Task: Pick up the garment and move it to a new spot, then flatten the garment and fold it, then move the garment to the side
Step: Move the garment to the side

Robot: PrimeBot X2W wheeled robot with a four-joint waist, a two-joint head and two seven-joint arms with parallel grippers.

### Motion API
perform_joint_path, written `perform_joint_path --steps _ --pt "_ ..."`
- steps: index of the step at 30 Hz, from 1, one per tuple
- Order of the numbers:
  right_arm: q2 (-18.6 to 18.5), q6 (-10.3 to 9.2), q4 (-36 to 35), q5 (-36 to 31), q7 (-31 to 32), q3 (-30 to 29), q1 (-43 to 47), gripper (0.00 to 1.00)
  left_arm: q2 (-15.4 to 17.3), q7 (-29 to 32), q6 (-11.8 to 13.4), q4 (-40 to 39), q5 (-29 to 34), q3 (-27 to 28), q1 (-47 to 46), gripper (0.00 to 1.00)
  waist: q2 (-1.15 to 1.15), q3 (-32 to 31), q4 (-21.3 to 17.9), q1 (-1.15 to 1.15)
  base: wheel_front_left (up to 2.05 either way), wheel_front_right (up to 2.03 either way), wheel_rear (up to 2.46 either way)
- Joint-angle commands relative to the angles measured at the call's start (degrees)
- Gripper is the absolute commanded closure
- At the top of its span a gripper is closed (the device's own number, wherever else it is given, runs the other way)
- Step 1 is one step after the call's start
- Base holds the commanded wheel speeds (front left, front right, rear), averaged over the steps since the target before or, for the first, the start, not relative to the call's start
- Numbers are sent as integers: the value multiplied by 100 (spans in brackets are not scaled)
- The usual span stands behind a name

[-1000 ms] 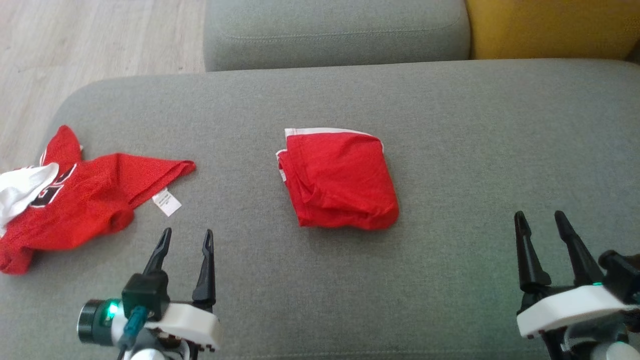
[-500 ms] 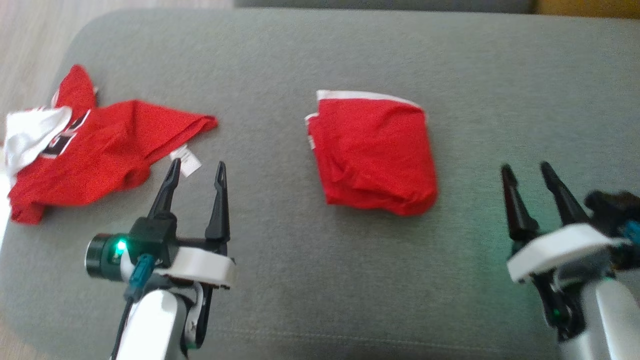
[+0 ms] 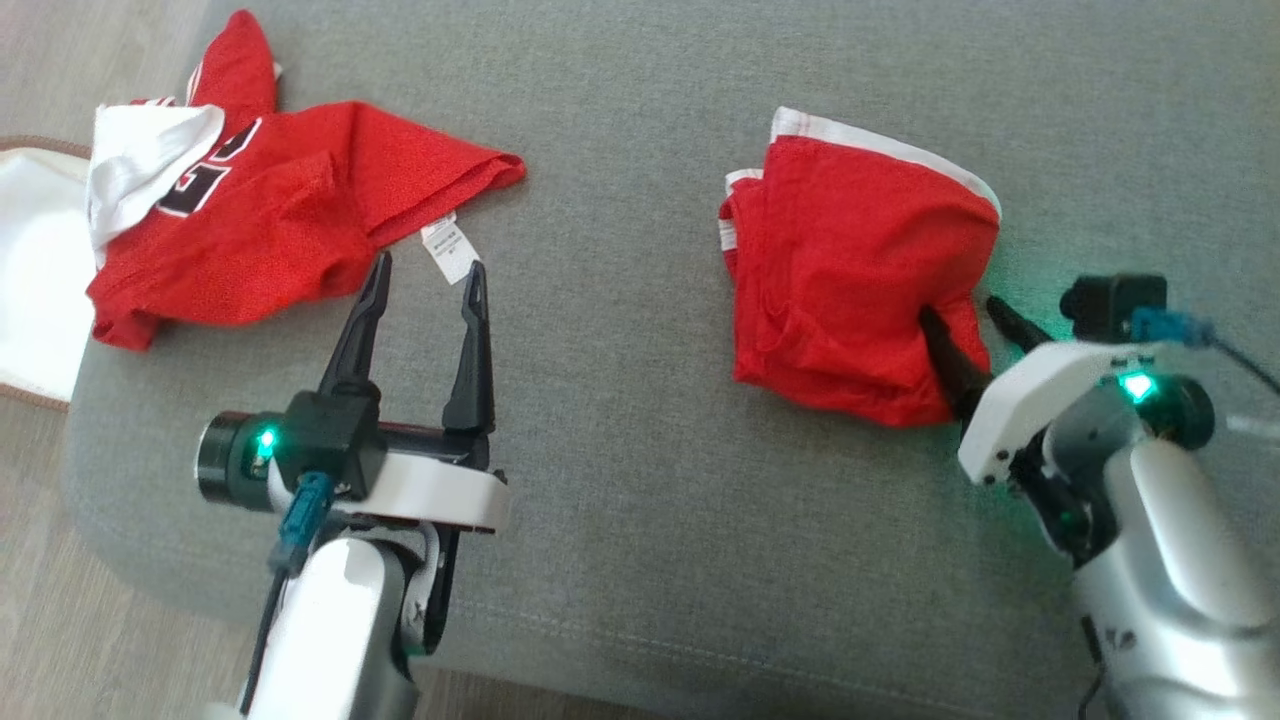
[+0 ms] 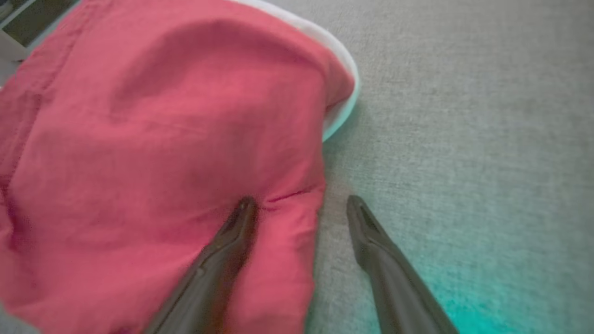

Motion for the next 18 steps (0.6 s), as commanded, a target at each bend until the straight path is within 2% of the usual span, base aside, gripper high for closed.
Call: perform_joint_path --steps 1,3,4,11,18 --pt "-50 37 -20 42 177 192 -99 5 44 -69 20 -217 61 183 -198 0 0 9 14 0 0 0 0" --pt "-82 37 60 129 381 268 -161 79 31 -69 20 -223 68 193 -191 0 0 -1 7 0 0 0 0" --pt "-106 37 73 170 472 316 -177 100 26 -69 20 -224 75 199 -187 0 0 -7 -4 0 0 0 0" --pt "-463 37 -328 199 400 759 -204 100 26 -69 0 -256 165 260 -150 0 0 -67 -345 0 0 0 0" --pt "-878 37 -756 155 262 1037 7 100 119 -70 -57 -334 271 273 -128 0 0 -92 -1143 0 0 0 0"
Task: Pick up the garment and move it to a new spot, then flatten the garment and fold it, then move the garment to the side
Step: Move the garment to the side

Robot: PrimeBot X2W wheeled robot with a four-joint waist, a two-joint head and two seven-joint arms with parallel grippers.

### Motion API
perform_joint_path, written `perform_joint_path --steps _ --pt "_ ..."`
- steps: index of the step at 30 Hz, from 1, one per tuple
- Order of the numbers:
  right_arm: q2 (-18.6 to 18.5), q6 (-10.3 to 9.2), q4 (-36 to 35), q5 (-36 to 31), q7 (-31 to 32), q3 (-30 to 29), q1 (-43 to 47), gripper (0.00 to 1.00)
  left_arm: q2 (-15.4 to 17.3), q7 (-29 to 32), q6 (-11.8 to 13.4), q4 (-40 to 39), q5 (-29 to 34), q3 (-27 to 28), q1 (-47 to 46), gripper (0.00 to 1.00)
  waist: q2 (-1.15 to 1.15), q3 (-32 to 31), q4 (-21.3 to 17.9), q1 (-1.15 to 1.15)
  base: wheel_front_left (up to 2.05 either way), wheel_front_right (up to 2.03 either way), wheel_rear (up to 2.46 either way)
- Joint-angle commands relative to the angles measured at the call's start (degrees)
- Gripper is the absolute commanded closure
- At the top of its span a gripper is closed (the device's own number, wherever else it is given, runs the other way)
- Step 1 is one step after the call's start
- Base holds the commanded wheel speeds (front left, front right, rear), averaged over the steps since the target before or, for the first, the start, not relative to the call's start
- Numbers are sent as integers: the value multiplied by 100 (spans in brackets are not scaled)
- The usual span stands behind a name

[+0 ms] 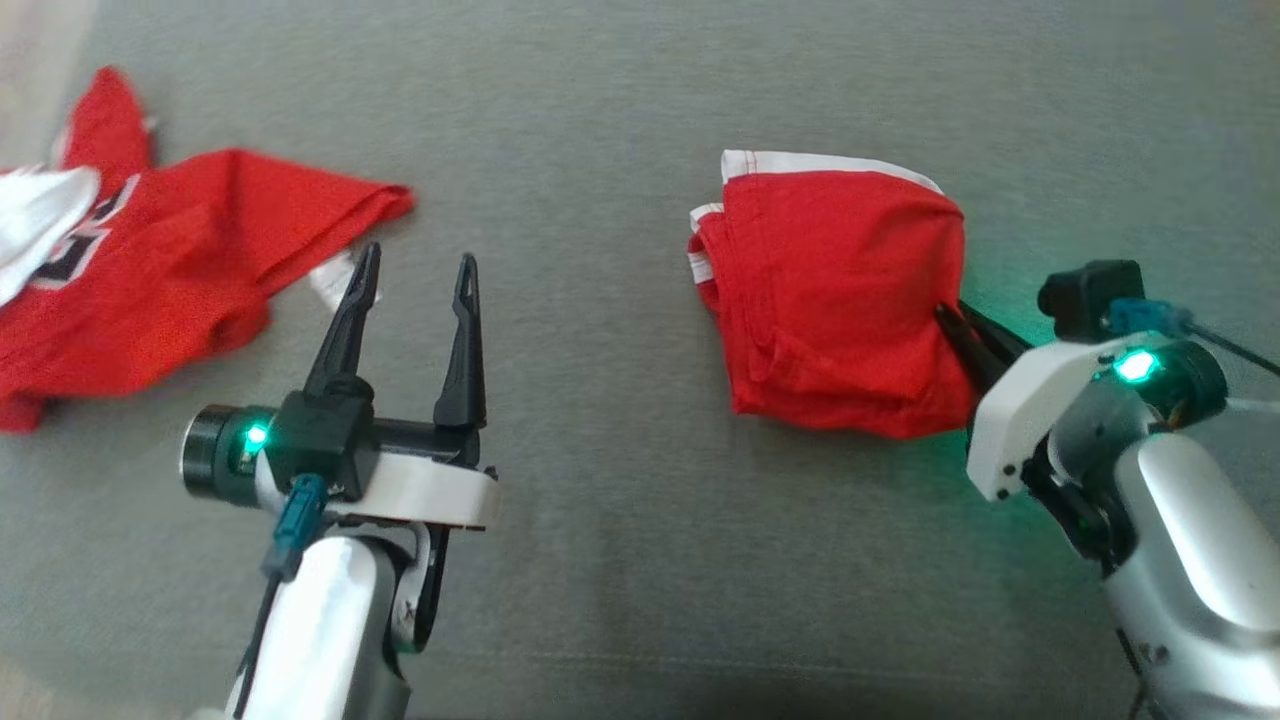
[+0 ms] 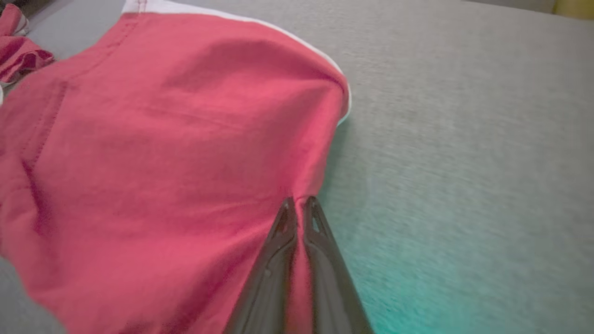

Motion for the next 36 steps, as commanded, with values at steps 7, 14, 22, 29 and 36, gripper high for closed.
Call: perform_joint_path --steps 7,14,22,29,36 --pt "-343 37 -214 182 -251 291 91 100 174 -69 -152 -285 175 3 -249 0 0 138 -1285 0 0 0 0" --pt "-661 37 140 247 -672 391 -406 100 228 -69 -267 -294 292 -162 -536 0 0 517 -1764 0 0 0 0" --pt "-1358 37 1033 190 -1148 -390 -1211 100 288 -69 -415 -316 439 -364 -1016 0 0 992 -2050 0 0 0 0" --pt "-1729 37 1470 24 -1350 -981 -1467 100 300 -69 -506 -377 564 -563 -1363 0 0 1289 -2126 0 0 0 0" --pt "-1716 37 1633 -247 -1535 -1521 -1670 100 312 -69 -564 -424 671 -729 -1680 0 0 1629 -2115 0 0 0 0"
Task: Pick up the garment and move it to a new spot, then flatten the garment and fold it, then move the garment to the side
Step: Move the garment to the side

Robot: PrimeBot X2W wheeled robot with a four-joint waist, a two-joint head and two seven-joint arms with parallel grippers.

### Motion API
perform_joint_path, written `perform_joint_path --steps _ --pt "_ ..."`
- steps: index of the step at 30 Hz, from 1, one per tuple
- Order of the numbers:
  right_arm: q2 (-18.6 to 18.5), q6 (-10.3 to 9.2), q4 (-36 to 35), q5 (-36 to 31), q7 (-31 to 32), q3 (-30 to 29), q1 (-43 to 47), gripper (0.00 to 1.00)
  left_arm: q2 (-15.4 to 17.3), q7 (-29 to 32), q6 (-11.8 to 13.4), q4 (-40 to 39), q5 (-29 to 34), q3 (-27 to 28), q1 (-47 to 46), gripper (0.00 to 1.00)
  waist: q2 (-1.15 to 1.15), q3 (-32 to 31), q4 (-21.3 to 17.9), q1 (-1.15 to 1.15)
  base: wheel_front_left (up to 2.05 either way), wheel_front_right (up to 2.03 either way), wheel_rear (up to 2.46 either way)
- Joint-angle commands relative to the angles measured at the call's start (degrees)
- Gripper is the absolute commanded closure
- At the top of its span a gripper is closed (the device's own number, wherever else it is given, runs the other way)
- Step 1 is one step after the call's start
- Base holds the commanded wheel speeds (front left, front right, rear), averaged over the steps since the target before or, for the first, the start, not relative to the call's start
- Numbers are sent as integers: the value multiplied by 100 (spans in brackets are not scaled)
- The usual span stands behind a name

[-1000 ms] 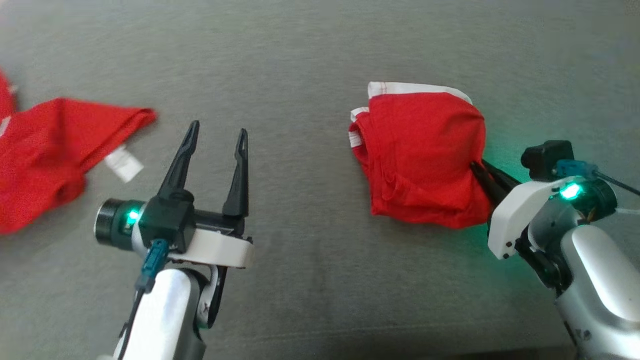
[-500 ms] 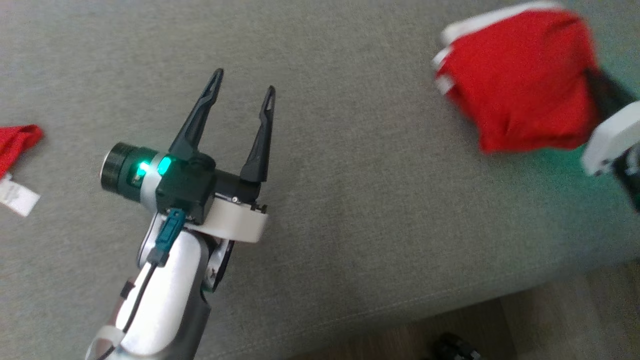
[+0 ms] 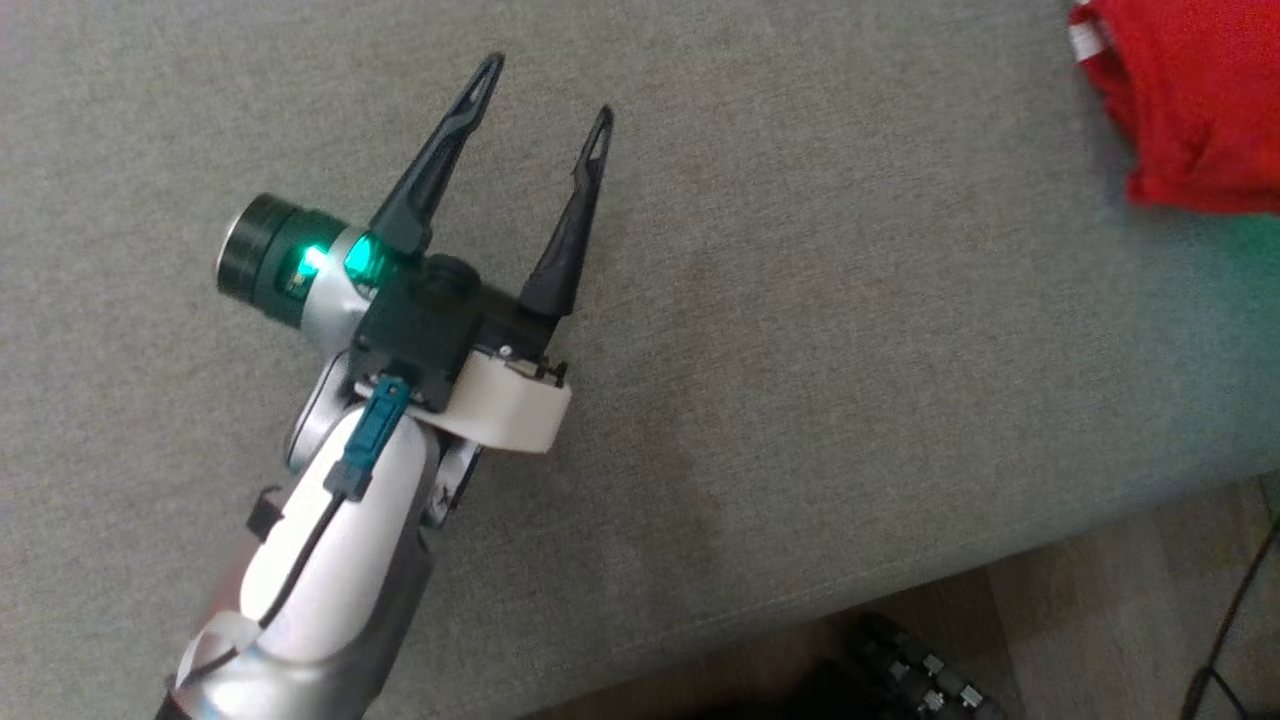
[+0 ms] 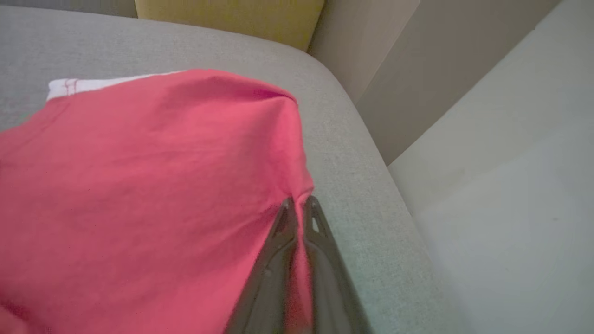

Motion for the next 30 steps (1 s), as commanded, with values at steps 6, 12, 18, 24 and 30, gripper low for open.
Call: perform_joint_path --steps 6,12,18,24,30 --pt "-111 37 101 -347 -185 -499 -142 100 25 -28 -44 -203 42 -2 -370 0 0 271 170 0 0 0 0" --pt "235 37 131 -966 -454 -1134 53 0 37 -28 31 -145 -51 -13 -322 0 0 161 236 0 0 0 0" --pt "712 37 -103 -1358 -686 -1663 427 0 62 -28 126 -80 -200 20 -111 0 0 -215 244 0 0 0 0" --pt "1141 37 -753 -1358 -1021 -1644 882 0 70 -28 255 -8 -353 93 208 0 0 -675 315 0 0 0 0" --pt "1761 37 -1844 -1218 -1115 -1178 1624 0 71 -28 472 58 -551 272 692 0 0 -1249 552 0 0 0 0"
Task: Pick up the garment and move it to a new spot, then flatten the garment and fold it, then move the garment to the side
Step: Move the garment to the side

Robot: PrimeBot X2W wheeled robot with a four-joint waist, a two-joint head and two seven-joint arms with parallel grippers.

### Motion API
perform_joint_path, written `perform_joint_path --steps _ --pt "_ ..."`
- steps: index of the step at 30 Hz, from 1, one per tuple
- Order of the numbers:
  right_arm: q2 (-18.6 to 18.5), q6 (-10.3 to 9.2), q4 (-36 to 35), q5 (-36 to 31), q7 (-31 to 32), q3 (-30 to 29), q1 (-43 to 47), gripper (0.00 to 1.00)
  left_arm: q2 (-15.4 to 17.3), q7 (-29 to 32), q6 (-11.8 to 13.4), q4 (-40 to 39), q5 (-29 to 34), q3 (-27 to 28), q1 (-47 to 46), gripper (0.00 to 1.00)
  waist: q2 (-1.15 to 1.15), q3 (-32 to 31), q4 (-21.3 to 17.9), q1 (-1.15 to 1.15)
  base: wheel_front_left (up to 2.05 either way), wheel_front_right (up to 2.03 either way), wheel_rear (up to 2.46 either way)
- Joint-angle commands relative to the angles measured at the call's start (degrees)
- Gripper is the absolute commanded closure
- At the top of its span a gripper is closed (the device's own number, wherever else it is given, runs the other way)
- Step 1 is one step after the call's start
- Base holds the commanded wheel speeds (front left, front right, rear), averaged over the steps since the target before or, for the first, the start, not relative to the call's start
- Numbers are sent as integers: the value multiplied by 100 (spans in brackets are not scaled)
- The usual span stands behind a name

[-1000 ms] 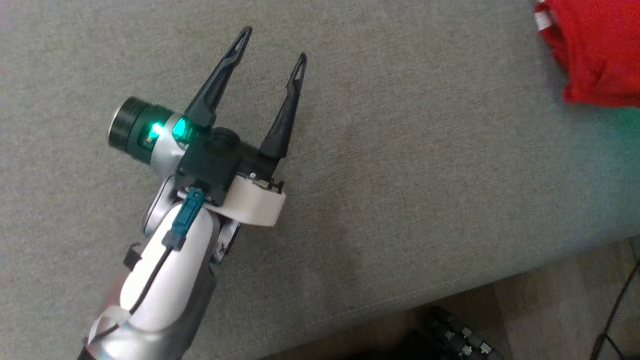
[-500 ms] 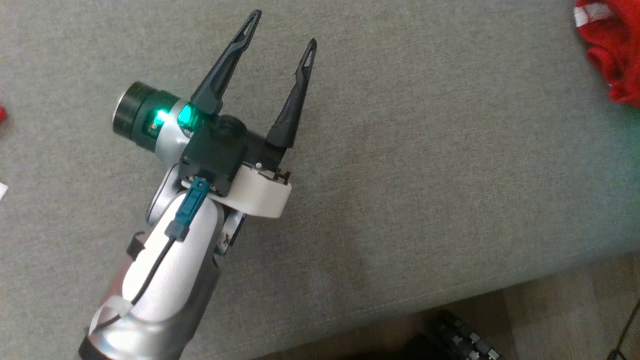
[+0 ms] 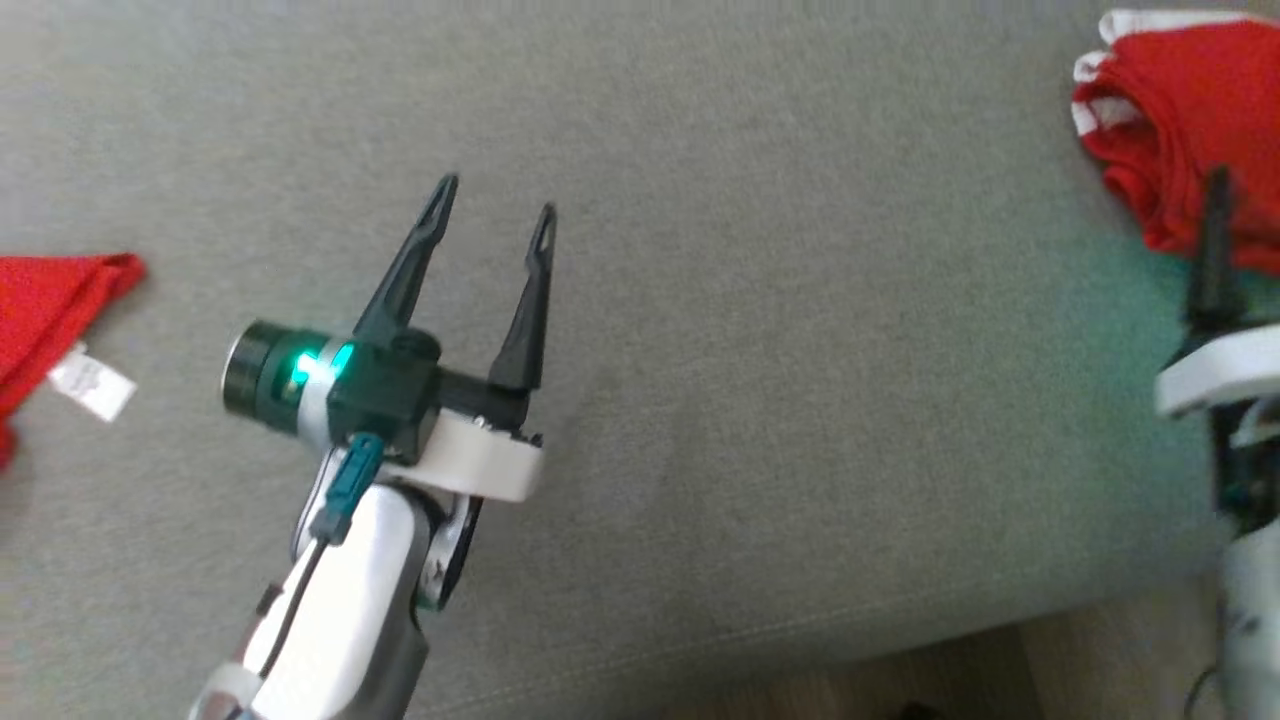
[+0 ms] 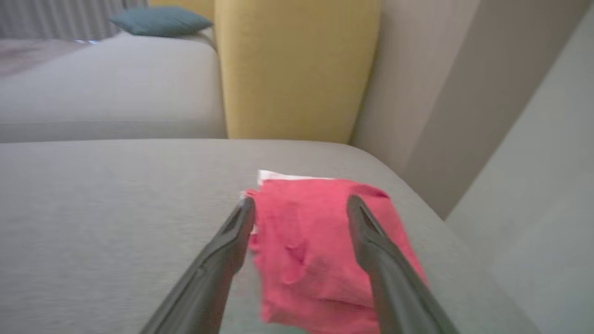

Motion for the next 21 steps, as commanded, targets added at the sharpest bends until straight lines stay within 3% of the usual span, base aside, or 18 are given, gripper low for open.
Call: perform_joint_path --steps 1,10,17,21 --pt "45 37 -362 48 -29 165 172 0 62 -28 67 -181 -53 249 33 0 0 -286 208 0 0 0 0" --pt "726 37 -1522 267 145 792 1030 0 128 -28 375 -104 -287 699 553 0 0 -827 800 0 0 0 0" --pt "952 37 -1846 339 283 1116 1494 0 275 -28 525 94 -439 1062 1016 0 0 -1220 1090 0 0 0 0" --pt "991 37 -1983 350 324 1090 1775 0 315 -28 488 230 -490 1091 1195 0 0 -1385 1126 0 0 0 0"
